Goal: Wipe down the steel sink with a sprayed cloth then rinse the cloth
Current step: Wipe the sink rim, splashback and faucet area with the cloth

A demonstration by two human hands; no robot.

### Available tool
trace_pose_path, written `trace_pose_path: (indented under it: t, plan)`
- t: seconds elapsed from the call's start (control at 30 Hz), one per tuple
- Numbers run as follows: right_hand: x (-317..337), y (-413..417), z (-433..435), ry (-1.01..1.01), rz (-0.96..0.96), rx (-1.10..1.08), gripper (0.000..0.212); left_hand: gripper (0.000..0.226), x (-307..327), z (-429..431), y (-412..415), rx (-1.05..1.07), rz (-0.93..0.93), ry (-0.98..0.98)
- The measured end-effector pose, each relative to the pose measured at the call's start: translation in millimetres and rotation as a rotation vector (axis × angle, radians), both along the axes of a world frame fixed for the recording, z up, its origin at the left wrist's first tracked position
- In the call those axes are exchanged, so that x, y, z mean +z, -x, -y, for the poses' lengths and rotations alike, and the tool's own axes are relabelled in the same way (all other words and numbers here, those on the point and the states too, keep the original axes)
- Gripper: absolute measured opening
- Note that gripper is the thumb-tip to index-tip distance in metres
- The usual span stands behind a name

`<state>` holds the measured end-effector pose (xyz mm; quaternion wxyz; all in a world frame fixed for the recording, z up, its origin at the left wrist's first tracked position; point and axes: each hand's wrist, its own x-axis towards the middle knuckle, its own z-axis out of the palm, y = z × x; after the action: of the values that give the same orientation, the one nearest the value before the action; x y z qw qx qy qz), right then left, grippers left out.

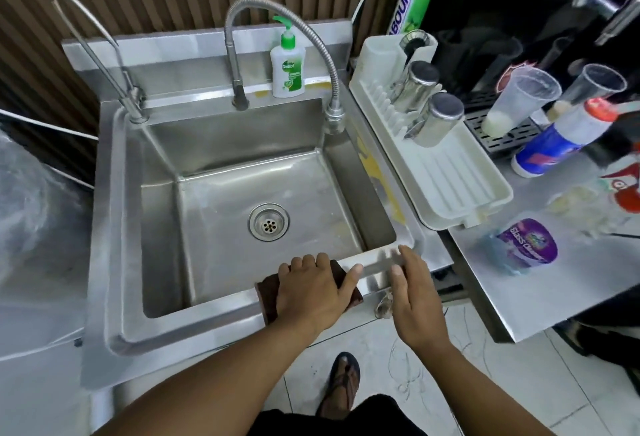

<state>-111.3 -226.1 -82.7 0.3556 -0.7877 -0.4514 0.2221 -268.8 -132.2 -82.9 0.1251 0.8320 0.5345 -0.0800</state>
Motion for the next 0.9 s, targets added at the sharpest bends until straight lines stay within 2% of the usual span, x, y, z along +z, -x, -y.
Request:
trace_pose_path:
  t: [0.17,0.3,0.37,0.47,0.57,0.63,0.73,0.8,0.9]
  plan:
    - [9,-29,2,-0.059,-0.052,-0.004,0.06,0.087,1,4,-54,0.005,0.018,-0.005]
    - [20,-47,0,-0.13,-0.029,-0.026,0.031,0.087,3,9,-98,0.031,0.062,-0.003]
    - [21,-58,1,-0.133,-0.036,-0.068,0.039,0.086,7,12,-123,0.081,0.133,0.047]
    - [17,-73,6,-0.083,0.022,-0.09,0.058,0.083,13,12,-154,0.268,0.445,0.159]
    - [18,-77,7,-0.058,0.118,-0.129,0.054,0.059,32,4,-158,0.486,0.94,0.334]
    - [19,-68,3,-0.082,0.212,-0.107,0.045,0.047,39,-7,-144,0.644,1.098,0.428]
    - [15,-34,-9,0.055,0.369,0.008,0.046,0.038,29,-25,-109,0.726,1.103,0.44]
    - [9,-13,-18,0.229,0.519,0.055,0.055,0.023,19,-36,-89,0.686,0.99,0.416]
    - [4,-11,-25,0.329,0.612,0.061,0.054,0.019,8,-58,-66,0.717,0.927,0.367]
